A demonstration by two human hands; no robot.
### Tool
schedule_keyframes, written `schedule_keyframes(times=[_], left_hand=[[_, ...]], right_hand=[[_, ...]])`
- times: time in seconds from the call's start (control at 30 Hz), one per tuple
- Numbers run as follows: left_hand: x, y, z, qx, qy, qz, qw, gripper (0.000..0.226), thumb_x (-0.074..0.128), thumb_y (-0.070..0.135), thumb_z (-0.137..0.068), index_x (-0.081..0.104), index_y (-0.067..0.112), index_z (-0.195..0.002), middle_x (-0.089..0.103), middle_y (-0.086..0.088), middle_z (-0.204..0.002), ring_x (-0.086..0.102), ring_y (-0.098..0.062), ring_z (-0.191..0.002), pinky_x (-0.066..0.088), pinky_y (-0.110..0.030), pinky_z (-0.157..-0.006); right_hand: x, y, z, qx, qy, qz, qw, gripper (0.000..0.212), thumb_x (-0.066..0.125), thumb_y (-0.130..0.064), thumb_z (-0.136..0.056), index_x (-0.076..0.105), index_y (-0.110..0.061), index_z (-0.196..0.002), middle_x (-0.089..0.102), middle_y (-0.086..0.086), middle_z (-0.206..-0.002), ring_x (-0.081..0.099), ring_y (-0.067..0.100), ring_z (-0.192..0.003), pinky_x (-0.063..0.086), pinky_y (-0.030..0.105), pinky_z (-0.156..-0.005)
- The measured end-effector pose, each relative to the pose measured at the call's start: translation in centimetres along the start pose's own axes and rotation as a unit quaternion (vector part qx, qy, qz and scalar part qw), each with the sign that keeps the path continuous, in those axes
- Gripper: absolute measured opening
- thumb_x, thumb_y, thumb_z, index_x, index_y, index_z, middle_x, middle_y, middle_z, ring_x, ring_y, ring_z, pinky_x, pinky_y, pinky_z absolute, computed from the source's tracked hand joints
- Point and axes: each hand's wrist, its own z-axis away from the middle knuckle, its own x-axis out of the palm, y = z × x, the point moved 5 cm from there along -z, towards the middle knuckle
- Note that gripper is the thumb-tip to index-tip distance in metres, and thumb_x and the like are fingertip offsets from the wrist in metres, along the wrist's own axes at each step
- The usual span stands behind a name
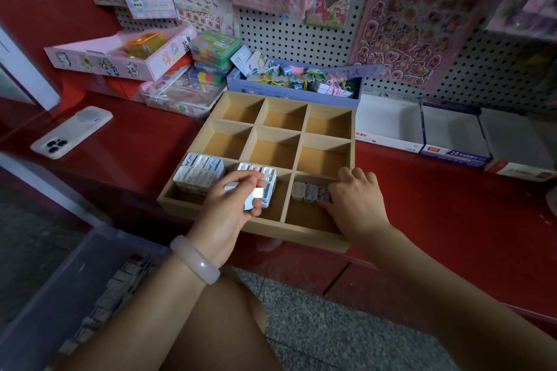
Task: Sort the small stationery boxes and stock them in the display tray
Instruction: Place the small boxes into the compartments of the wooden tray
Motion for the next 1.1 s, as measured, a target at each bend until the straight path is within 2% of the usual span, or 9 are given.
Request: schedule_keyframes(times=[0.23,0.33,0.43,0.53,0.67,0.77,0.93,1.0,1.1], left_hand=[[0.3,0.1,0.4,-0.019,-0.015,0.059,0.998,0.02,0.045,-0.002,-0.094,0.062,0.005,-0.086,0.061,-0.009,-0.079,0.047,-0.013,-0.056,0.04,-0.018,-0.047],[0.6,0.3,0.5,-0.032,-0.047,0.082,0.995,0.018,0.045,-0.001,-0.094,0.061,0.006,-0.094,0.066,-0.007,-0.08,0.048,-0.012,-0.057,0.041,-0.019,-0.049],[1.3,0.4,0.9,-0.028,-0.082,0.069,0.994,0.021,0.045,-0.001,-0.093,0.059,0.009,-0.104,0.069,-0.007,-0.094,0.049,-0.012,-0.061,0.041,-0.019,-0.053],[1.9,0.6,1.5,-0.009,-0.1,0.035,0.994,0.027,0.043,-0.005,-0.093,0.059,0.012,-0.106,0.066,-0.008,-0.106,0.052,-0.014,-0.07,0.043,-0.021,-0.055],[2.2,0.7,2.1,0.026,-0.139,-0.03,0.989,0.036,0.044,-0.007,-0.092,0.058,0.02,-0.113,0.064,-0.005,-0.101,0.051,-0.011,-0.059,0.042,-0.021,-0.052],[2.3,0.4,2.2,0.021,-0.159,-0.035,0.986,0.04,0.046,-0.004,-0.093,0.056,0.023,-0.121,0.065,-0.005,-0.1,0.055,-0.011,-0.062,0.044,-0.023,-0.054],[2.3,-0.1,1.9,0.013,-0.148,-0.04,0.988,0.038,0.045,-0.007,-0.092,0.058,0.019,-0.117,0.064,-0.008,-0.1,0.052,-0.013,-0.057,0.043,-0.023,-0.052],[2.1,-0.2,1.7,0.007,-0.137,-0.055,0.989,0.035,0.044,-0.006,-0.093,0.059,0.017,-0.115,0.066,-0.005,-0.108,0.05,-0.012,-0.055,0.041,-0.022,-0.051],[1.6,-0.3,1.3,-0.003,-0.109,-0.074,0.991,0.031,0.045,-0.003,-0.094,0.061,0.018,-0.112,0.063,-0.006,-0.116,0.049,-0.009,-0.054,0.042,-0.019,-0.052]], right_hand=[[-0.1,0.2,0.0,0.001,-0.001,-0.005,1.0,0.032,0.047,-0.04,-0.095,0.061,-0.016,-0.111,0.05,0.004,-0.12,0.045,0.024,-0.112,0.033,0.033,-0.094],[-1.4,0.0,0.0,-0.016,0.053,-0.114,0.992,0.026,0.058,-0.037,-0.089,0.062,-0.014,-0.099,0.054,0.003,-0.104,0.051,0.019,-0.096,0.044,0.031,-0.083],[-2.7,-1.3,-0.1,-0.083,0.047,-0.356,0.93,0.013,0.064,-0.027,-0.087,0.064,-0.014,-0.091,0.059,-0.004,-0.084,0.055,0.009,-0.075,0.047,0.022,-0.068],[-2.8,-2.7,0.1,-0.106,-0.037,-0.54,0.834,0.01,0.062,-0.019,-0.089,0.065,-0.011,-0.095,0.063,-0.007,-0.084,0.058,0.0,-0.074,0.048,0.015,-0.069],[-2.1,-3.3,0.4,-0.126,-0.096,-0.608,0.778,0.025,0.061,-0.013,-0.088,0.062,-0.002,-0.11,0.067,0.011,-0.103,0.064,0.018,-0.096,0.051,0.026,-0.087],[-2.7,-3.5,1.1,-0.174,-0.119,-0.62,0.756,0.02,0.06,-0.007,-0.087,0.063,-0.001,-0.106,0.067,0.022,-0.102,0.064,0.014,-0.093,0.049,0.02,-0.086],[-2.4,-2.4,1.0,-0.155,-0.049,-0.591,0.79,0.023,0.066,-0.002,-0.084,0.061,-0.006,-0.106,0.067,0.015,-0.102,0.066,0.015,-0.094,0.052,0.027,-0.089],[-1.9,-1.2,0.7,-0.131,-0.009,-0.547,0.827,0.026,0.068,-0.003,-0.082,0.062,-0.008,-0.107,0.068,0.006,-0.103,0.066,0.013,-0.093,0.053,0.027,-0.087],[-0.9,0.7,0.8,-0.105,0.017,-0.382,0.918,0.029,0.068,-0.014,-0.083,0.062,-0.012,-0.112,0.069,0.003,-0.102,0.066,0.013,-0.09,0.054,0.028,-0.082]])
